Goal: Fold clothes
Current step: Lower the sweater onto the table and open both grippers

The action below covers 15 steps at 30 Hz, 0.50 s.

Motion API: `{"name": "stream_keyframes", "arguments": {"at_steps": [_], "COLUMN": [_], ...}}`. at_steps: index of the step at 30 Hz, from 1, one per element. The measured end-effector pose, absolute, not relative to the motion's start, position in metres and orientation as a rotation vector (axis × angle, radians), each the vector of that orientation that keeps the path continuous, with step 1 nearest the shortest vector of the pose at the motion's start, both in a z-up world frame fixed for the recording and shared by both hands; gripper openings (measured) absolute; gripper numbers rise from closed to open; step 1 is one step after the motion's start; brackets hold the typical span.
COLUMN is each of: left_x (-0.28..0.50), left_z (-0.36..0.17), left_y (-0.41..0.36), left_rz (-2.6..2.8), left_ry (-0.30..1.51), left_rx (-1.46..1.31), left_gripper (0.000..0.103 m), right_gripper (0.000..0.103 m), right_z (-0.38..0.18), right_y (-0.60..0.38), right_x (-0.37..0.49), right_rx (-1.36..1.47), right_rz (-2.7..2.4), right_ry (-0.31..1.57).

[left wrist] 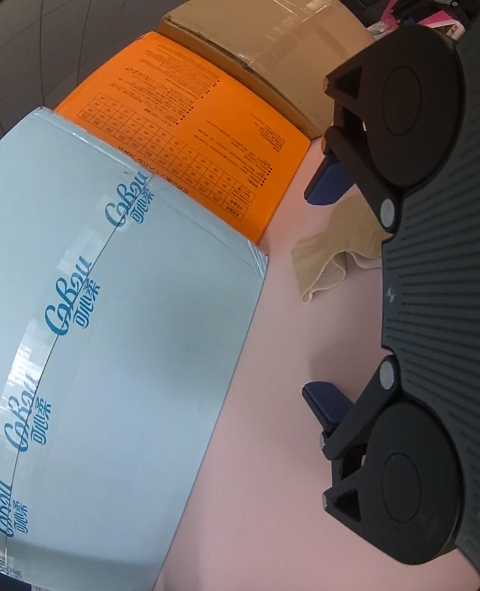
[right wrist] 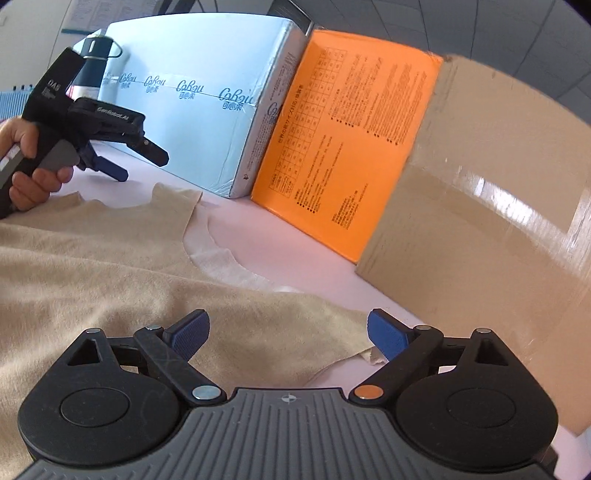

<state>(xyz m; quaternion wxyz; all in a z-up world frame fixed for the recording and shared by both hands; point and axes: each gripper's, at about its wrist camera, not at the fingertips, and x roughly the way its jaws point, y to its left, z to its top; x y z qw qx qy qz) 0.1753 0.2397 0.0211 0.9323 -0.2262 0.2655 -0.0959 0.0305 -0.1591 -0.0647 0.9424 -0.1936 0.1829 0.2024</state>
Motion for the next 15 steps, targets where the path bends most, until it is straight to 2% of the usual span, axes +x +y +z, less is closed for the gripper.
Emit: {"name": "stream_keyframes", "arguments": {"at_steps": [7, 12, 15], "left_x": [0.173, 0.176, 0.176], "left_z": [0.021, 0.020, 0.020], "left_y": [0.236, 0.235, 0.235], "left_rz": [-0.188, -0.193, -0.195], "left_ry": [0.549, 0.549, 0.549], "left_rx": [-0.438, -0.445, -0.449], "left_gripper": [0.103, 0.103, 0.103], "right_gripper": [0.094, 0.094, 0.094], "right_z": [-0.063, -0.067, -0.062], "right_y": [-0.209, -0.255, -0.260], "right_x": [0.073, 0.087, 0.084], "right_rx": [-0.009, 0.350, 0.346], "right_rz": [0.415, 0.374, 0.283], "right_ry": [0.549, 0.537, 0.507]}}
